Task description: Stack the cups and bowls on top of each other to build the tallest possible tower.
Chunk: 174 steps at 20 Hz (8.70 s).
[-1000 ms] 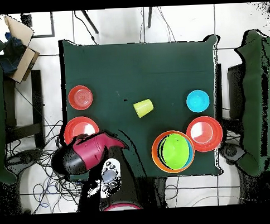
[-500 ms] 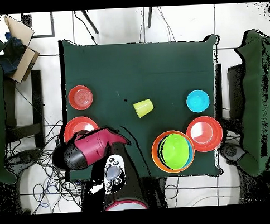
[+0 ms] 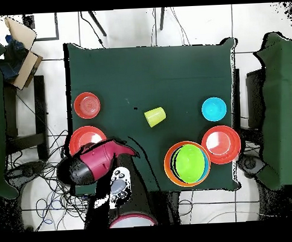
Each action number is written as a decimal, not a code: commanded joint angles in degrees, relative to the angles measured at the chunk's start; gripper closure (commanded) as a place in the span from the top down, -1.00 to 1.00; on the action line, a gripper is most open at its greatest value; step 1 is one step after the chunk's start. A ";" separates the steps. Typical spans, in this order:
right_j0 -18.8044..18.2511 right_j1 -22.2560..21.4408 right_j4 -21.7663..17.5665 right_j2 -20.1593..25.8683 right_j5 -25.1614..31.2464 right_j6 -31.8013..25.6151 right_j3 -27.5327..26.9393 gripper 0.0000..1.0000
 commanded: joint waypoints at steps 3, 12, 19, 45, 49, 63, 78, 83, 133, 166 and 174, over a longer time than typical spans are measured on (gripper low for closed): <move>1.21 6.56 -6.92 -0.44 -1.74 -0.60 -5.04 1.00; -0.71 16.37 -13.71 -2.12 -10.77 -0.86 -9.11 1.00; 1.68 18.97 -13.72 -4.81 -14.10 2.53 -10.77 1.00; 2.86 2.79 -6.78 -2.71 0.34 -0.03 -1.47 1.00; 5.46 5.47 -7.10 -4.86 -1.35 2.74 -4.27 1.00; 15.75 14.63 -1.21 -11.87 -10.28 9.53 -9.85 1.00; 14.29 24.56 -2.66 -13.35 -19.33 4.45 -19.68 1.00; 13.91 22.57 -3.00 -13.01 -18.10 3.83 -18.10 -1.00; -59.59 -30.71 8.53 54.56 15.74 -30.04 29.65 -1.00; -73.96 -16.26 -6.36 69.41 25.98 -34.38 21.05 -1.00; -87.45 -24.31 6.04 94.22 37.74 -30.78 20.01 -1.00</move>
